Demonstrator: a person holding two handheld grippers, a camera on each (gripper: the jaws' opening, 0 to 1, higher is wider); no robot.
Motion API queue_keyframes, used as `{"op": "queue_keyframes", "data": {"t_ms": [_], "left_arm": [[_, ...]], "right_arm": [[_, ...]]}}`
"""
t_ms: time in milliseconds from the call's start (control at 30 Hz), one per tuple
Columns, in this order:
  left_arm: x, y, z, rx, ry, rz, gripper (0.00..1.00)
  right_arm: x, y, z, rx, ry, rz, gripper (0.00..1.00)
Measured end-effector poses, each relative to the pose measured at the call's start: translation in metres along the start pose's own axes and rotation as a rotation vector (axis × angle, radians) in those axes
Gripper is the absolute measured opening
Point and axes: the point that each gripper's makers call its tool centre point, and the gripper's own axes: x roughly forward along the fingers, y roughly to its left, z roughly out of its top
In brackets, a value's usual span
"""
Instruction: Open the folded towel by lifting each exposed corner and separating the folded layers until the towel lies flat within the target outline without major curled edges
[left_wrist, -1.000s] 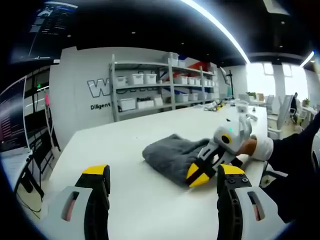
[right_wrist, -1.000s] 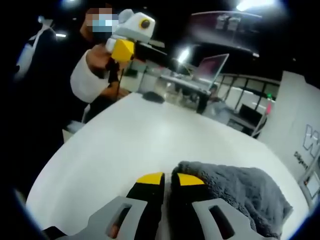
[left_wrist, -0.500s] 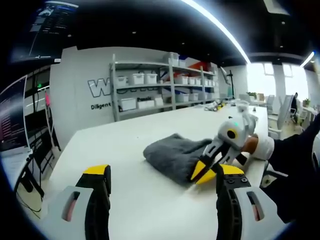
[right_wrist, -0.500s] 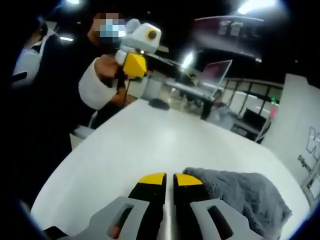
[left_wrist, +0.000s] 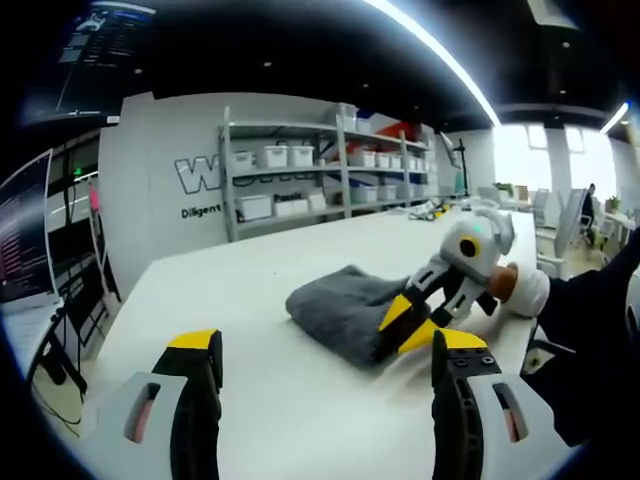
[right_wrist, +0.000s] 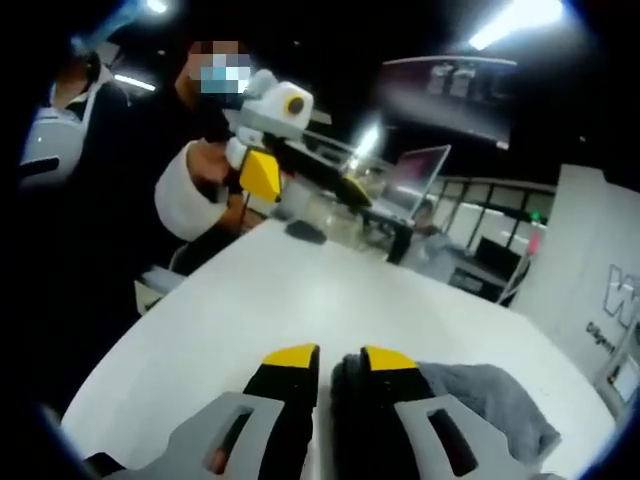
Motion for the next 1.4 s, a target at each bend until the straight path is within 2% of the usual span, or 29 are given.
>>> {"op": "queue_keyframes", "data": {"t_ms": [433, 733, 1067, 1400], "left_arm": [[0.002, 0.0, -0.001, 0.0, 0.001, -0.009, 0.83], [0.002, 0.002, 0.0, -0.011, -0.009, -0.003, 0.83], [0.009, -0.005, 0.0, -0.004, -0.013, -0.022, 0.83], [0.014, -0.009, 0.0, 0.009, -0.002, -0.027, 0.83]], "right_arm": [[-0.018, -0.02, 0.002, -0.037, -0.003, -0.062, 0.25], [-0.023, -0.025, -0.004, -0.095, 0.032, -0.078, 0.3], [-0.033, -0.032, -0.011, -0.13, 0.062, -0.107, 0.34], [-0.044, -0.035, -0.004, -0.102, 0.027, -0.125, 0.34]]}}
